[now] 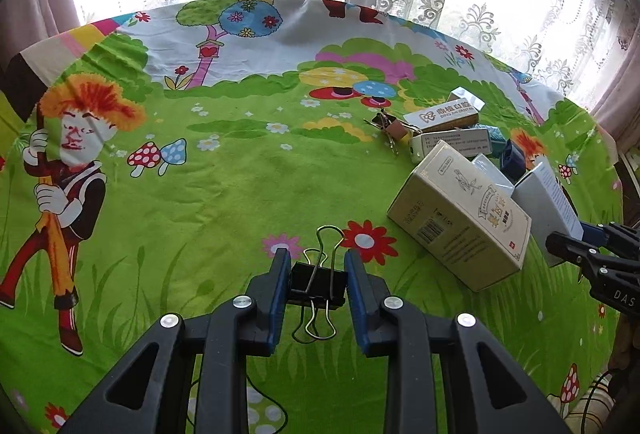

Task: Organize rigid objects
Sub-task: 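Grasp the black binder clip with the left tool while the right tool grasps the white leaflet box, then carry the binder clip and white leaflet box to the purple storage box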

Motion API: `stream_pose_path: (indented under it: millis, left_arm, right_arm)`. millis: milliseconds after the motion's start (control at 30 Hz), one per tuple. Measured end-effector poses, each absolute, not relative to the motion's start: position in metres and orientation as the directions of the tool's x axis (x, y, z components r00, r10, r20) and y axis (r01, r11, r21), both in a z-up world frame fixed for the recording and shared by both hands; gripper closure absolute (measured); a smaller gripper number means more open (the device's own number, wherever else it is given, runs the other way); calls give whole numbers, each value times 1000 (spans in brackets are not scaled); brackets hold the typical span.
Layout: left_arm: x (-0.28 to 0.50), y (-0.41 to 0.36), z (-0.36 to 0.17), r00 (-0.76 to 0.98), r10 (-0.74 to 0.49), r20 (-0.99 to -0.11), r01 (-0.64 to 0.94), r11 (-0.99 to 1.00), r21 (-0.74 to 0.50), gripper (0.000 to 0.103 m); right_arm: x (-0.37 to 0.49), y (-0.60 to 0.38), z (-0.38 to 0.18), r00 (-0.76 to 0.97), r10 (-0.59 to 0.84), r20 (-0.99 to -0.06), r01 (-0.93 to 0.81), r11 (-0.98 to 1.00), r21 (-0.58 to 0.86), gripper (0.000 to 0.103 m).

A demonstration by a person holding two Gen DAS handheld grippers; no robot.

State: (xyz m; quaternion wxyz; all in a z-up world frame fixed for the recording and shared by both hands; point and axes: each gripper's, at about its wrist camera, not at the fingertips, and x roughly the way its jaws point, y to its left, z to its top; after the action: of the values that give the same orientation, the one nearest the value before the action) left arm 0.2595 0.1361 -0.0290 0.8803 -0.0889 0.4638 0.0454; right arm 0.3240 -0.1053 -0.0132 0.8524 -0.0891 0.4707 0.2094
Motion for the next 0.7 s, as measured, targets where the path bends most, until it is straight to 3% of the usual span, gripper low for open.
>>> stream_pose_path:
  millis: [700]
  left_arm:
    - [110, 137, 27, 667, -17, -745, -267, 928, -260, 74]
  right_arm:
    - [190, -108, 76, 570, 378, -730, -480, 874, 77, 55]
